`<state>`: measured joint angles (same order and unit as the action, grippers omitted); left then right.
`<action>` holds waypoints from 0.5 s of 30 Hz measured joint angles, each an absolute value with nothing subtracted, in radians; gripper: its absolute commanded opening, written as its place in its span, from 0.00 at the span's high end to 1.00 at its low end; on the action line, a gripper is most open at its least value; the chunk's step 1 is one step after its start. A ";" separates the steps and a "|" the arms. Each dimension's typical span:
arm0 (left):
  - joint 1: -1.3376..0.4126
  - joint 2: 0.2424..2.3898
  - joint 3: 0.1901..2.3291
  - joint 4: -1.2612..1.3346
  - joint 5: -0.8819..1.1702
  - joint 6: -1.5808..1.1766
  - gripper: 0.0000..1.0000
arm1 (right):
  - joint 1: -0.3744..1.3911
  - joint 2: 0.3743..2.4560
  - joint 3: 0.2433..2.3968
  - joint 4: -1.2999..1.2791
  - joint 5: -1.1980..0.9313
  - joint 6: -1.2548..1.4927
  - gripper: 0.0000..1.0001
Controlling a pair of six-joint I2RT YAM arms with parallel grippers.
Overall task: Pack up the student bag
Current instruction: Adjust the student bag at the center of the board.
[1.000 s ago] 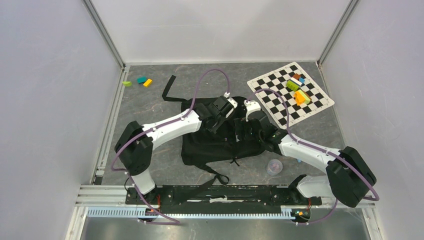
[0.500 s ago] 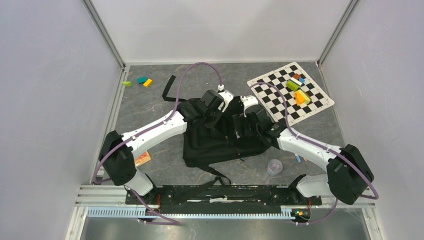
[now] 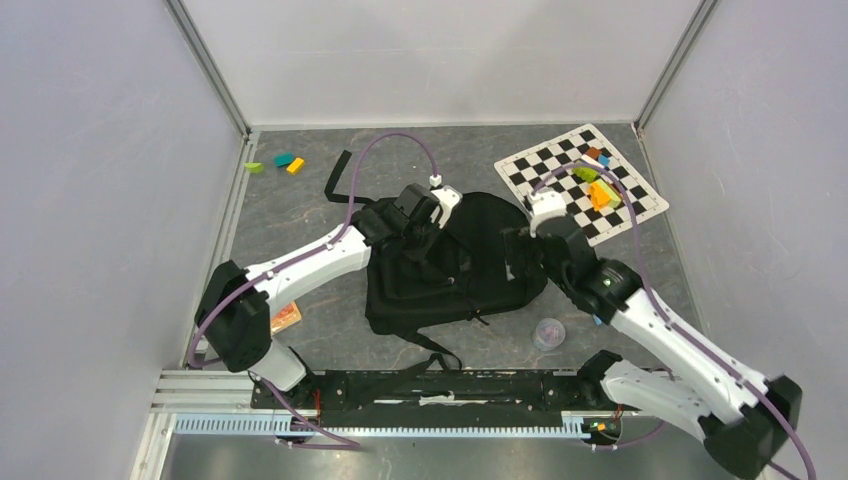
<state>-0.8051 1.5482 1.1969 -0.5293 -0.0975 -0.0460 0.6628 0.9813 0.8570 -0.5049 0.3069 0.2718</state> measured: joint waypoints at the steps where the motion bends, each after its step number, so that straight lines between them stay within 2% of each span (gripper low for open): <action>1: -0.804 1.545 1.195 -0.526 -0.097 -0.047 0.98 | 0.663 0.940 0.832 -0.530 0.318 0.287 0.02; 6: -0.804 1.517 1.188 -0.522 -0.097 -0.053 0.98 | 0.659 0.796 0.672 -0.690 0.349 0.386 0.02; 15: -0.804 1.494 1.173 -0.517 -0.103 -0.056 0.98 | 0.659 0.741 0.490 -0.859 0.272 0.523 0.02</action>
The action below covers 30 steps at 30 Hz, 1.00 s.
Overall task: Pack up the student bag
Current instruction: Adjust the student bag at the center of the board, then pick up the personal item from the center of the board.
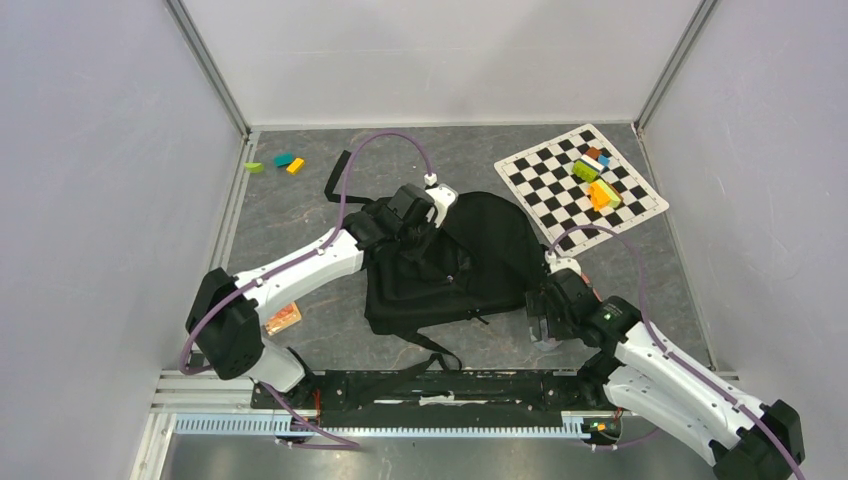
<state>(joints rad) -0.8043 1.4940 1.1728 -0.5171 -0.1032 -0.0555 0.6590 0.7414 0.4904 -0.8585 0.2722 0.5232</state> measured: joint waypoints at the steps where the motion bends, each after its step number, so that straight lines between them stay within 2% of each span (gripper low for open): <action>1: -0.804 1.493 1.172 -0.517 -0.104 -0.056 0.98 | 0.659 0.732 0.477 -0.859 0.253 0.532 0.02; 4: -0.804 1.489 1.171 -0.517 -0.105 -0.056 0.98 | 0.659 0.710 0.452 -0.860 0.195 0.554 0.03; 9: -0.804 1.489 1.171 -0.517 -0.107 -0.056 0.98 | 0.659 0.701 0.443 -0.859 0.164 0.571 0.13; 13: -0.804 1.489 1.171 -0.517 -0.113 -0.056 0.98 | 0.659 0.702 0.442 -0.856 0.163 0.575 0.25; 17: -0.804 1.489 1.171 -0.517 -0.113 -0.056 0.98 | 0.659 0.701 0.442 -0.856 0.166 0.570 0.42; 21: -0.804 1.489 1.171 -0.517 -0.113 -0.056 0.98 | 0.659 0.678 0.445 -0.871 0.184 0.565 0.51; 25: -0.804 1.489 1.171 -0.517 -0.105 -0.056 0.98 | 0.659 0.664 0.505 -0.907 0.198 0.550 0.52; 30: -0.804 1.489 1.171 -0.517 -0.102 -0.056 0.98 | 0.659 0.710 0.695 -0.897 0.192 0.507 0.52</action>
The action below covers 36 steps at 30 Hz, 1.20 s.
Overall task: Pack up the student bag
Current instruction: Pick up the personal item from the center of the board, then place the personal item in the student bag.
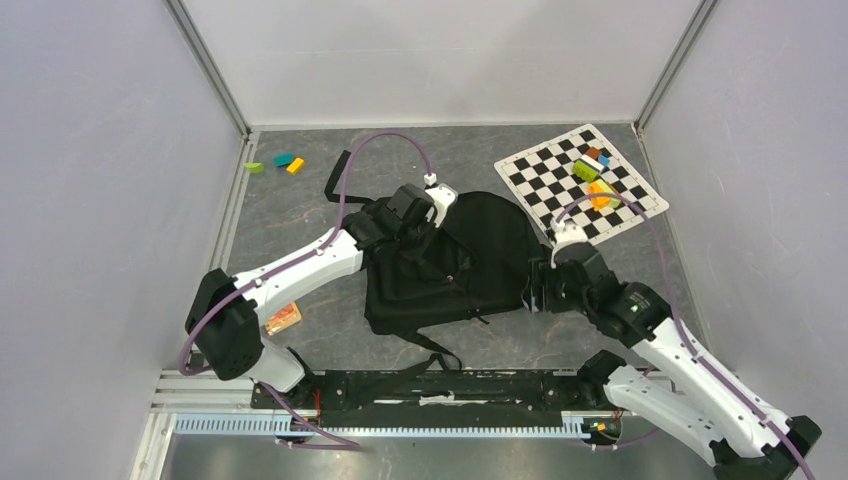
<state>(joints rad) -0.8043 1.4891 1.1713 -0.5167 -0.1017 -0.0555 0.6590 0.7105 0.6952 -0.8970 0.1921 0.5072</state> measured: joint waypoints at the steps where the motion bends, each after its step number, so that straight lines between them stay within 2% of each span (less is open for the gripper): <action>1: -0.804 1.488 1.171 -0.517 -0.101 -0.056 0.98 | 0.659 0.719 0.735 -0.874 0.187 0.495 0.51; 6: -0.804 1.473 1.171 -0.517 -0.096 -0.056 0.98 | 0.659 0.768 0.833 -0.666 0.134 0.440 0.51; 12: -0.804 1.456 1.169 -0.516 -0.094 -0.056 0.98 | 0.659 0.950 0.836 -0.354 0.023 0.413 0.53; 20: -0.804 1.437 1.159 -0.512 -0.074 -0.056 0.98 | 0.704 1.122 0.822 -0.078 -0.051 0.422 0.54; 36: -0.804 1.426 1.156 -0.507 -0.076 -0.055 0.98 | 0.793 1.279 0.693 0.150 0.023 0.513 0.55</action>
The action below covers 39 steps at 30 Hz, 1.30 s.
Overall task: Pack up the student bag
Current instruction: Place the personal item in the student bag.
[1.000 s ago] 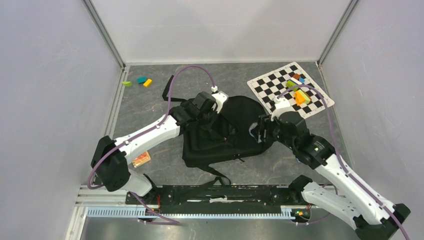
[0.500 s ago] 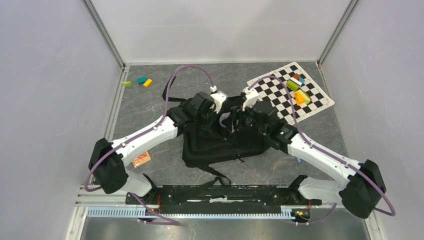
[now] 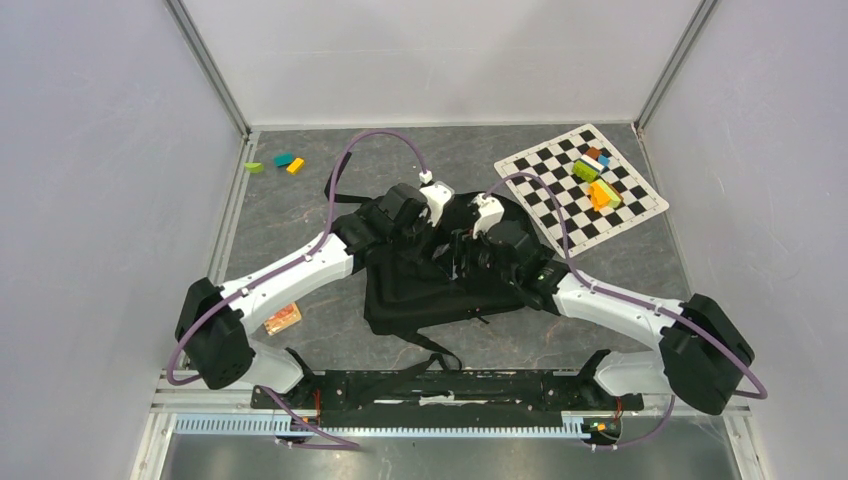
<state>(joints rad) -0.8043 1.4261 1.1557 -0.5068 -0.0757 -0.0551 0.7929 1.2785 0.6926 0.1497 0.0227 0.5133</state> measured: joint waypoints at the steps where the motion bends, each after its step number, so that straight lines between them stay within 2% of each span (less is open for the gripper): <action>1: -0.804 1.425 1.156 -0.507 -0.076 -0.055 0.98 | 0.803 1.284 0.687 0.162 0.022 0.521 0.55; 4: -0.804 1.419 1.154 -0.508 -0.076 -0.055 0.98 | 0.827 1.300 0.674 0.209 0.013 0.546 0.53; 5: -0.804 1.418 1.154 -0.509 -0.076 -0.055 0.98 | 0.830 1.306 0.670 0.224 0.007 0.553 0.49; 8: -0.804 1.413 1.152 -0.513 -0.077 -0.055 0.98 | 0.831 1.317 0.669 0.239 0.002 0.567 0.30; 11: -0.804 1.412 1.152 -0.514 -0.076 -0.055 0.98 | 0.831 1.318 0.669 0.223 0.036 0.570 0.16; 16: -0.804 1.412 1.152 -0.514 -0.076 -0.055 0.98 | 0.831 1.288 0.669 0.163 0.107 0.537 0.10; 21: -0.804 1.411 1.151 -0.514 -0.076 -0.055 0.98 | 0.834 1.232 0.685 0.078 0.176 0.501 0.12; 26: -0.804 1.411 1.151 -0.514 -0.075 -0.055 0.98 | 0.834 1.206 0.701 0.036 0.214 0.471 0.18; 39: -0.804 1.411 1.151 -0.514 -0.072 -0.055 0.98 | 0.842 1.274 0.731 0.039 0.078 0.491 0.36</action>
